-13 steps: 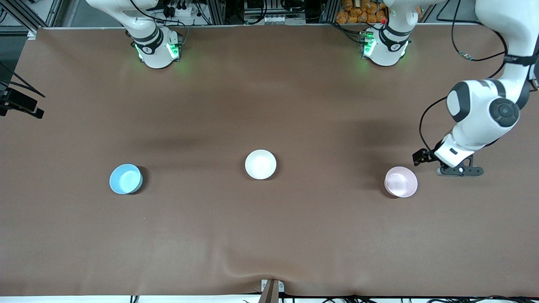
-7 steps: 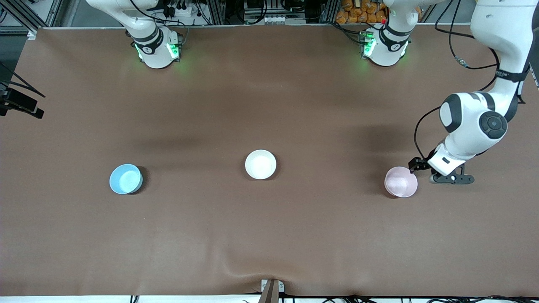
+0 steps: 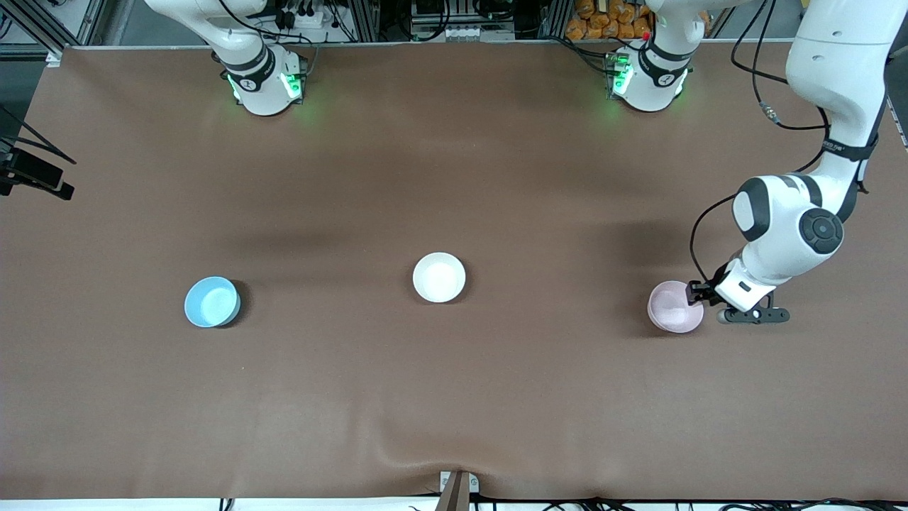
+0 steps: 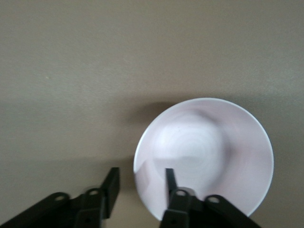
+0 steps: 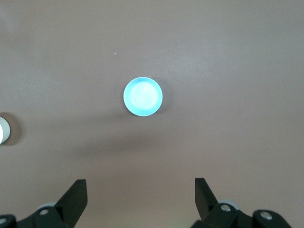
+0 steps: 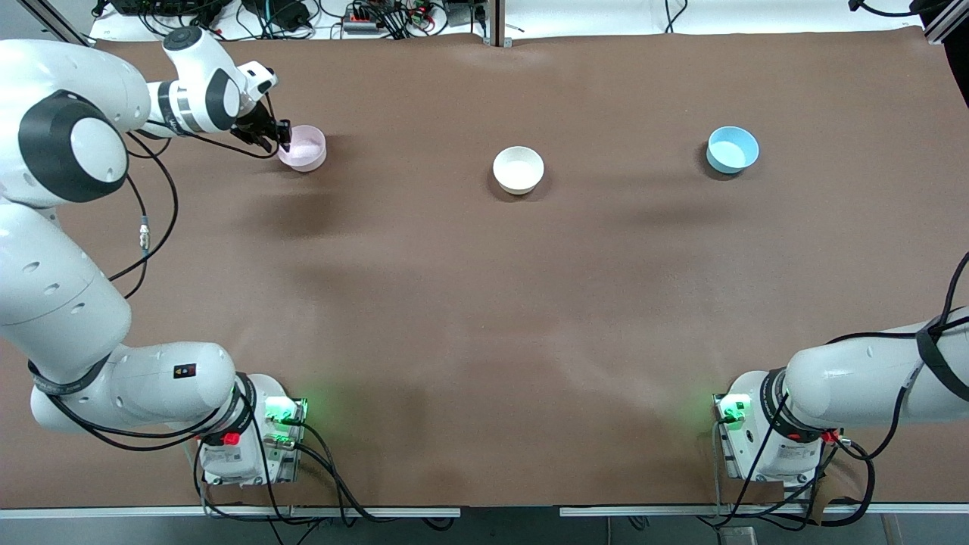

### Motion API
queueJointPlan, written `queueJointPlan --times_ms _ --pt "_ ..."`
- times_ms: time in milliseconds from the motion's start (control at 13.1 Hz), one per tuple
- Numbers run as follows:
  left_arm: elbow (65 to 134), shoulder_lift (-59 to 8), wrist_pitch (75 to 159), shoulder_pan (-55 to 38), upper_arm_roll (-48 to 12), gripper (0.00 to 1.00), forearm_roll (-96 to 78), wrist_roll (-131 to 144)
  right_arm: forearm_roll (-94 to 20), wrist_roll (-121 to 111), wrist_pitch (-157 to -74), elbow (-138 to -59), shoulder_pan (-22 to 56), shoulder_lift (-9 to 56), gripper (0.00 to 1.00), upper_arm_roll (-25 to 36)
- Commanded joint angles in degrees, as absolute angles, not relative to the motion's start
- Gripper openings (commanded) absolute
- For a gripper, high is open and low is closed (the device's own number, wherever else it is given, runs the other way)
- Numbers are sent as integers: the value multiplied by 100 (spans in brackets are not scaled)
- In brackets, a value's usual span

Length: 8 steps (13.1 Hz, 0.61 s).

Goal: Stack pink and blue bowls on white bowl
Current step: 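Close the left gripper on the pink bowl rim and lift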

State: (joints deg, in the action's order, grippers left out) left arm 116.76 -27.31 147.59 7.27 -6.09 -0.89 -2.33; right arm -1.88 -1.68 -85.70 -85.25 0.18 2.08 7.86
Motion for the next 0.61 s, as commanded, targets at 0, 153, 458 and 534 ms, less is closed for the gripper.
queueJointPlan --times_ms 0,153,458,534 --pt "11374 -3119 14862 686 -624 0 -211 -202 -158 -193 -8543 -8525 9 176 100 782" --pt "11364 -3103 14862 677 -633 0 -202 -263 -158 -193 -8552 -8525 9 176 100 782" --pt "11417 -2787 14723 756 -992 0 -220 -229 -158 -193 -8561 -8525 9 176 100 782" --pt "11426 -2673 14522 747 -1089 0 -211 -220 -158 -193 -8561 -8525 9 176 100 782"
